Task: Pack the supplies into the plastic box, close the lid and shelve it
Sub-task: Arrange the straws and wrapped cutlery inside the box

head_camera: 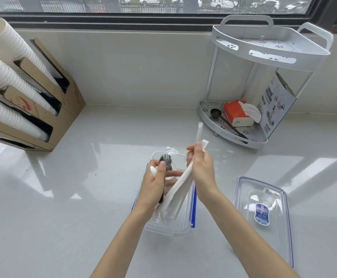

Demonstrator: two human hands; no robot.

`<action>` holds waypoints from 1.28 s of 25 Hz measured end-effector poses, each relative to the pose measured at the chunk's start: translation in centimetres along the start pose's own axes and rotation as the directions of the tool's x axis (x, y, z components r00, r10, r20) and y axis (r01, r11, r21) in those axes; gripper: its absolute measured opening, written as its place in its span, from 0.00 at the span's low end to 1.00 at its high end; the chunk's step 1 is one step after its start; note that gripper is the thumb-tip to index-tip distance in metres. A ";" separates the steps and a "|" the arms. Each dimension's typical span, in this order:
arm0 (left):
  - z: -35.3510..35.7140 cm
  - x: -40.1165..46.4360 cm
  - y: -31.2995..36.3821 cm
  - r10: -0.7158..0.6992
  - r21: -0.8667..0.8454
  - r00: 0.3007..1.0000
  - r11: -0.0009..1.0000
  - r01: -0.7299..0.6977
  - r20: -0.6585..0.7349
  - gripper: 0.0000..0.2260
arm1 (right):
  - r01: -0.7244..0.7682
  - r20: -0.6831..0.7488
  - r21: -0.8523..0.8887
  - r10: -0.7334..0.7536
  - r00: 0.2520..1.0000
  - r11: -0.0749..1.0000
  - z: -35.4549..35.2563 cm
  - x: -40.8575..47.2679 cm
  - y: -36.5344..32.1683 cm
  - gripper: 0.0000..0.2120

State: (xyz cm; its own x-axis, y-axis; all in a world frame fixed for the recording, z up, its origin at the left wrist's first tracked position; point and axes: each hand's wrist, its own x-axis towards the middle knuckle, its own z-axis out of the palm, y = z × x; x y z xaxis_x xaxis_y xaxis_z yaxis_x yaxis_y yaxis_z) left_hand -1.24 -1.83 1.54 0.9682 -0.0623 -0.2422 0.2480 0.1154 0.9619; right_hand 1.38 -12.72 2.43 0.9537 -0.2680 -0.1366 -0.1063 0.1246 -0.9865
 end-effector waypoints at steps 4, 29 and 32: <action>-2.1 0.4 0.1 0.041 -0.129 0.976 0.989 -0.069 -0.212 0.08 | 0.244 -0.029 -0.017 -0.244 0.969 0.970 0.1 0.4 -0.9 0.14; -3.5 -0.2 -0.7 0.119 0.032 0.965 0.993 -0.115 -0.232 0.09 | 0.463 0.590 -0.635 0.001 0.808 0.618 -2.5 -3.2 4.3 0.12; -3.4 -0.2 -0.8 0.115 0.035 0.967 0.993 -0.110 -0.228 0.09 | 0.382 0.559 -0.674 0.099 0.823 0.632 -2.4 -3.2 3.4 0.12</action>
State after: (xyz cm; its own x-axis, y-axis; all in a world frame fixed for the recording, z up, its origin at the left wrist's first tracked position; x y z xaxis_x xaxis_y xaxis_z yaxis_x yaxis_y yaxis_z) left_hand -1.50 1.41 0.36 0.9720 0.1792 -0.1523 0.1386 0.0864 0.9866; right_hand -2.70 -13.74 -0.72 0.9319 0.3258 -0.1596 0.1072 -0.6676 -0.7368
